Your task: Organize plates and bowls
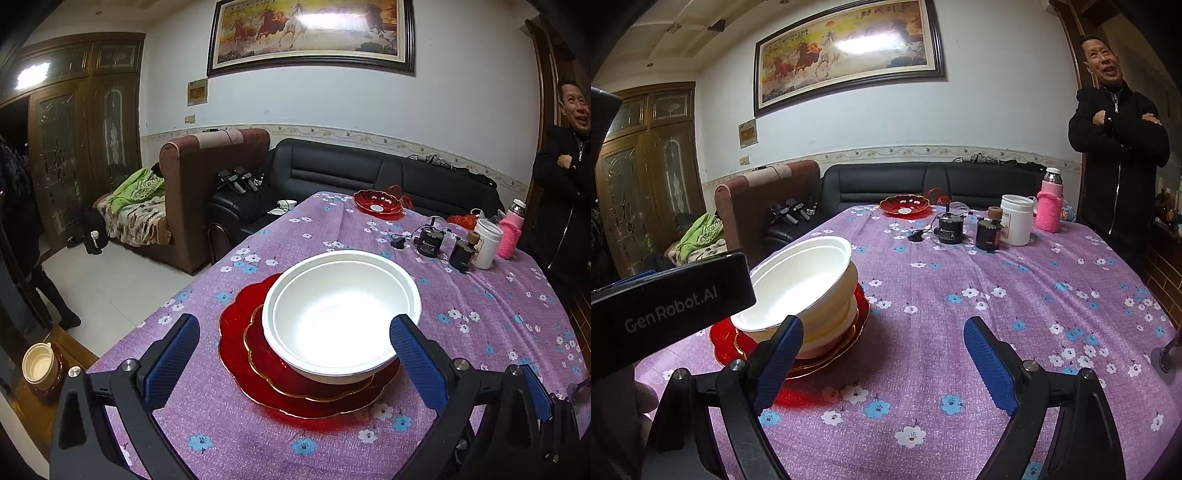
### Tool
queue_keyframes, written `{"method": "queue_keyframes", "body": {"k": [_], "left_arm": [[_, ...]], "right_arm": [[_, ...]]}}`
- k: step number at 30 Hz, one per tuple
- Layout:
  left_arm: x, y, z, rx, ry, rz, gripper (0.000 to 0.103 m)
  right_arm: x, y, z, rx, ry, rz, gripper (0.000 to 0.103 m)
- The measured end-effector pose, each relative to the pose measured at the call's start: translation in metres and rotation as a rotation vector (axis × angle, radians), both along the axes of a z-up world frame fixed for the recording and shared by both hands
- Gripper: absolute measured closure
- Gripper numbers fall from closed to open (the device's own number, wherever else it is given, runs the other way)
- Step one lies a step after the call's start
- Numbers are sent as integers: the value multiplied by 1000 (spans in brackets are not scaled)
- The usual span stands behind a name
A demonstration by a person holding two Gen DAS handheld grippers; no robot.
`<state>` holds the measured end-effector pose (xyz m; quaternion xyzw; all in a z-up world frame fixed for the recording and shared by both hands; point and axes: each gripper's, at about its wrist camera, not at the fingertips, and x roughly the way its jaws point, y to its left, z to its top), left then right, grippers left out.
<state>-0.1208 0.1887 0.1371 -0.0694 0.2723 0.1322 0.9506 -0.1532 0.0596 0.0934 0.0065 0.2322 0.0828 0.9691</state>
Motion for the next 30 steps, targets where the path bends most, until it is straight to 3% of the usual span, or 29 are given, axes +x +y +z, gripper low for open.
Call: {"method": "queue_keyframes", "body": {"k": [22, 30], "left_arm": [[2, 15, -14, -36, 42, 13, 0], [-8, 21, -7, -36, -18, 34, 0]], "right_arm": [[-1, 11, -4, -29, 34, -6, 9], [-5, 20, -5, -39, 25, 17, 9]]}}
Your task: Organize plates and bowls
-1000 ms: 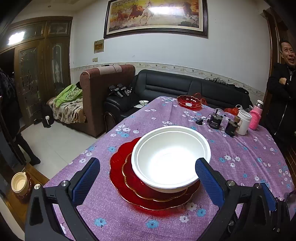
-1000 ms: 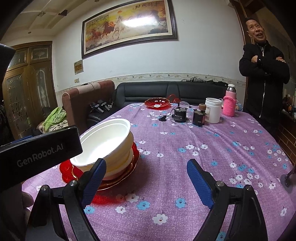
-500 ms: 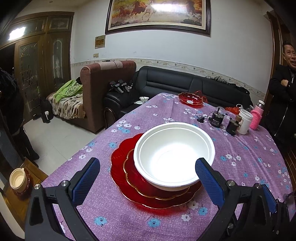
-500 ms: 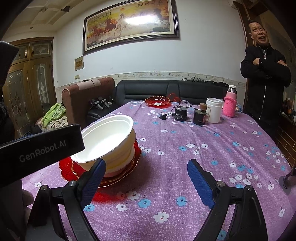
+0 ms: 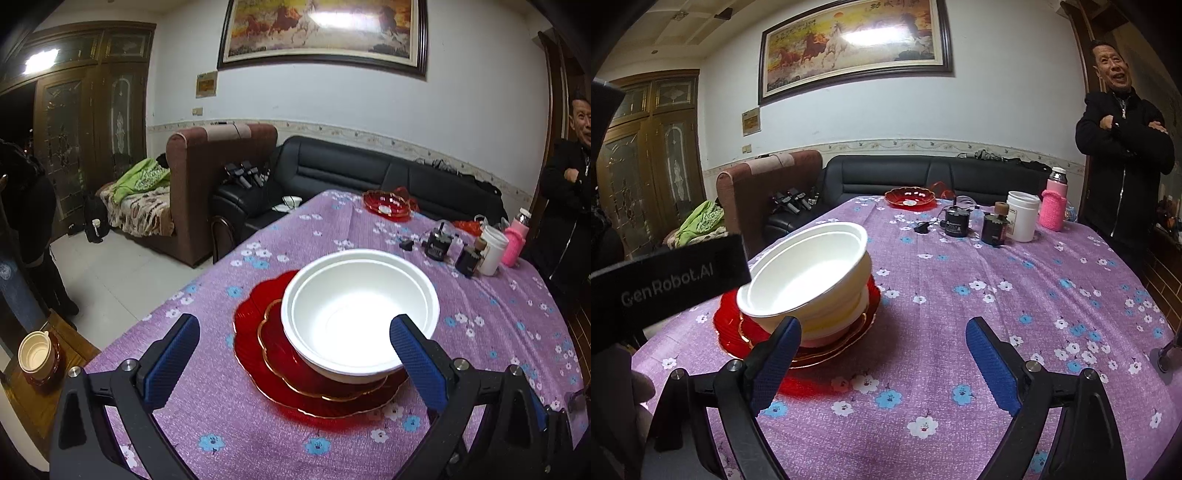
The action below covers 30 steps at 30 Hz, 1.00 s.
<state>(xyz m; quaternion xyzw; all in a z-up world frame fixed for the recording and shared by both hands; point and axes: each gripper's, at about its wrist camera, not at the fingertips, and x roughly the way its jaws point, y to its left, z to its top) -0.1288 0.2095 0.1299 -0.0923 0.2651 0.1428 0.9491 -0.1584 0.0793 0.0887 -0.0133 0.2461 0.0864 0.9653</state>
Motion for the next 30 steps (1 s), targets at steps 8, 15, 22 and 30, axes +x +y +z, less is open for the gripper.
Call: {"method": "queue_keyframes", "body": {"k": [8, 15, 22, 30], "left_arm": [[-26, 7, 21, -8, -147, 100, 0], [-27, 22, 28, -95, -151, 76, 0], [-22, 7, 27, -7, -105, 29, 0], [-13, 0, 16, 49, -43, 37, 0]], "right_arm": [[-7, 5, 7, 4, -36, 30, 9], [-9, 2, 8, 18, -41, 30, 9], [-16, 8, 9, -9, -68, 47, 9], [-19, 14, 4, -18, -61, 75, 9]]}}
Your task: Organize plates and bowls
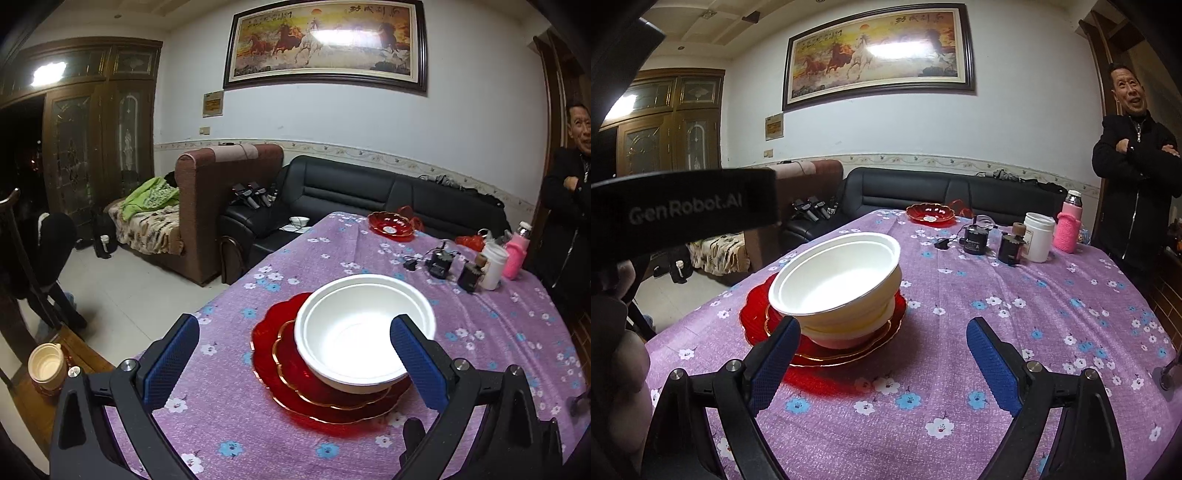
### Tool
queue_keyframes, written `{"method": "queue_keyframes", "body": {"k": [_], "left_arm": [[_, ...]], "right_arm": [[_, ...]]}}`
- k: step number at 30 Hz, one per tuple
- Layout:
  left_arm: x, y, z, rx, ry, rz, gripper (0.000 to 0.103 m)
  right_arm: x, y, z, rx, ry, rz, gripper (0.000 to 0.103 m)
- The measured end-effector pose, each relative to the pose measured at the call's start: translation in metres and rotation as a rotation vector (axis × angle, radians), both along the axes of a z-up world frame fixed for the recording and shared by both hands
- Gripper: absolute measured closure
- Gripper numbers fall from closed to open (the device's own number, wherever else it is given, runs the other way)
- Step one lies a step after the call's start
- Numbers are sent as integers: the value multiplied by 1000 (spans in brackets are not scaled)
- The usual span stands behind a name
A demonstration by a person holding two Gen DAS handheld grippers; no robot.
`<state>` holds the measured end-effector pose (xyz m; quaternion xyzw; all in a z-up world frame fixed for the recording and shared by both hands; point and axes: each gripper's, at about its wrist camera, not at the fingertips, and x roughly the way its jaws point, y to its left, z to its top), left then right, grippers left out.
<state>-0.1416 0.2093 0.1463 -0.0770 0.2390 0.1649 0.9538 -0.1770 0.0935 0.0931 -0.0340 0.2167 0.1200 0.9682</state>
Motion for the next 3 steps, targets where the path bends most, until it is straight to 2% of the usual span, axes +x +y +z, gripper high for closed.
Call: {"method": "queue_keyframes", "body": {"k": [3], "left_arm": [[3, 3, -1, -19, 33, 10, 0]], "right_arm": [[3, -1, -1, 19, 21, 11, 9]]}}
